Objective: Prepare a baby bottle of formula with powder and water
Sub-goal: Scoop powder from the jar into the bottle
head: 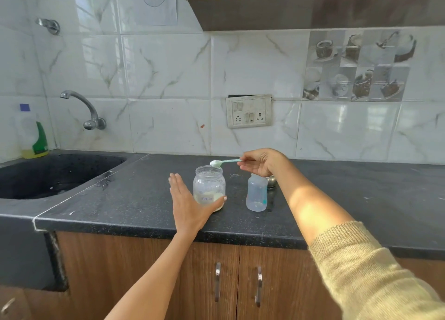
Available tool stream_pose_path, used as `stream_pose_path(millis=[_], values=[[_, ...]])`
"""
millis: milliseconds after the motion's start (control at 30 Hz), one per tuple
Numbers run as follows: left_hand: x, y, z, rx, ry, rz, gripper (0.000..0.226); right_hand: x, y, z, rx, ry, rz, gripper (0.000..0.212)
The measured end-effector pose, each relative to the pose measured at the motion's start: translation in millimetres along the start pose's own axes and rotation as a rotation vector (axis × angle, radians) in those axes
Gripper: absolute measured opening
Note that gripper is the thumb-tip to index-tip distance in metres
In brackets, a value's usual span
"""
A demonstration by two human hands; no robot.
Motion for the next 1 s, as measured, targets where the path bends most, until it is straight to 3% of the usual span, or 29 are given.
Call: stream_pose_path(millis=[133, 233, 467, 667, 833, 1000], values=[[27.9, 8.0, 32.0, 0.037, 0.208, 0.183, 0.126, 7.1, -22.7, -14.2, -0.024, -0.031, 0.031, 0.015], [49.2, 27.2, 59.8, 0.144, 0.242, 0.192, 0.113, 11.4, -49.3, -20.7, -0.036, -0.039, 0.069, 0.014], [67.8, 73.7, 101.1, 0.079, -0.011, -0.153, 0.114, 6.9, -105.0, -8.1, -0.054, -0.017, 0.19, 0.012], [56.9, 91.8, 88.1, 0.082, -0.297, -0.204, 0.111, 1.6, -107.8, 5.6, -0.067, -0.014, 0.181, 0.014], [50.8, 90.1, 81.0, 0.065, -0.283, -0.209, 0.088, -0.8, -108.1, 7.8, -0.046, -0.024, 0.187, 0.014], [50.0, 88.1, 79.8, 0.082, -0.222, -0.19, 0.079, -0.6, -105.1, 11.0, -0.042, -0.033, 0.175, 0.007]])
Point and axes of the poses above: each hand's wrist, its own x-axis away from the middle knuckle, its own y-axis out of the palm, z = x × y, the point moved 2 cm from there along -x, towards the middle knuckle, and after that the axes turned 13 degrees about z, right-handed, at the moved point
